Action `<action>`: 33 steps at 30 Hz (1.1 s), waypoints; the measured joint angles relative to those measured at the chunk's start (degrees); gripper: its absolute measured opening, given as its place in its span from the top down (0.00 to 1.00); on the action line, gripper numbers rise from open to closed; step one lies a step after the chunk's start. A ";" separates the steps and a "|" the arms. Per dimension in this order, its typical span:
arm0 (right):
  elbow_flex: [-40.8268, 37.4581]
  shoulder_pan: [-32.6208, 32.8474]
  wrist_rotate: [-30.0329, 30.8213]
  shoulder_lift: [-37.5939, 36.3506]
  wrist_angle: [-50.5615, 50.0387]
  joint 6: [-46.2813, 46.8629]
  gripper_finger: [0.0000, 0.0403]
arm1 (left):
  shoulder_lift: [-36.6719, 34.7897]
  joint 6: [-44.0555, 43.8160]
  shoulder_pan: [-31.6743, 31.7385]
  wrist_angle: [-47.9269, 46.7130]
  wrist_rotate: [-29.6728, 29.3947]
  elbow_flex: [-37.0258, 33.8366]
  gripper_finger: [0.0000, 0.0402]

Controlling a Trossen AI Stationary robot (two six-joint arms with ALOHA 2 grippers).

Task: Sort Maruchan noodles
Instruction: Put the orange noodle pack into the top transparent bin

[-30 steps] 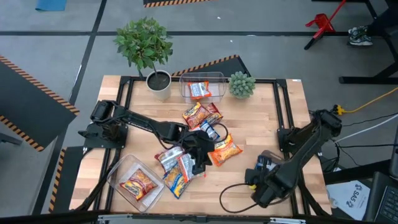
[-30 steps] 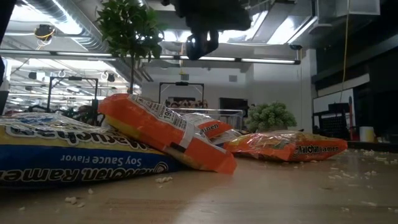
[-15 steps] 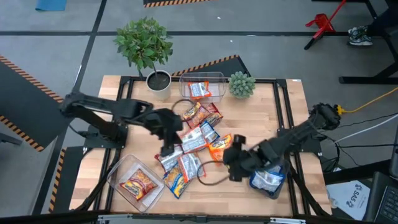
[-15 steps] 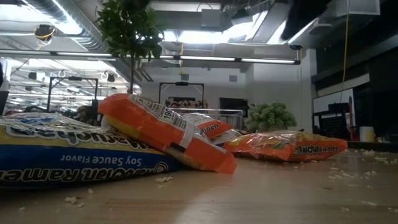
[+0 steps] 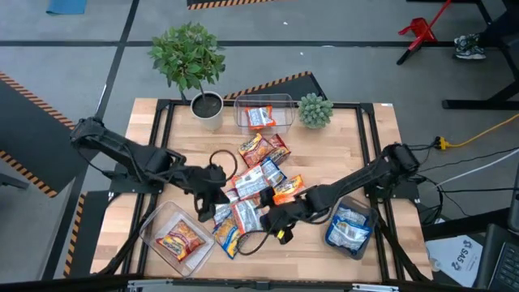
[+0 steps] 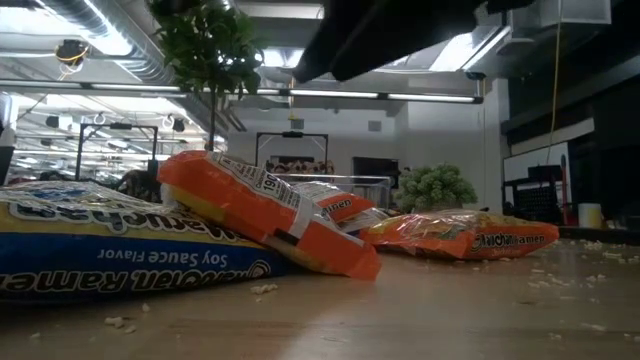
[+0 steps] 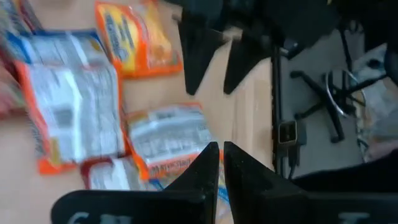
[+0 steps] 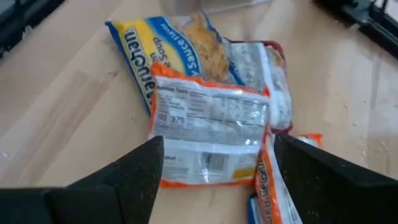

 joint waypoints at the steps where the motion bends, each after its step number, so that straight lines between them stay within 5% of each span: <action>1: 0.67 0.32 0.01 0.89 0.65 -0.02 0.28 | -0.01 -0.24 -0.01 3.96 -0.04 -2.30 0.97; 12: 0.70 3.77 8.31 6.51 2.33 7.98 0.28 | 4.00 -7.84 2.01 29.34 1.25 -24.29 1.00; 21: 0.70 5.48 10.77 11.27 7.17 13.35 0.28 | 11.75 -7.50 2.01 33.32 5.17 -24.95 1.00; 28: 0.76 5.12 18.45 12.64 6.65 15.23 0.28 | 16.54 -7.51 2.22 34.11 7.58 -24.95 1.00; 33: 0.68 4.46 15.34 13.14 7.24 15.29 0.28 | 19.47 -8.16 2.22 36.40 9.41 -24.95 1.00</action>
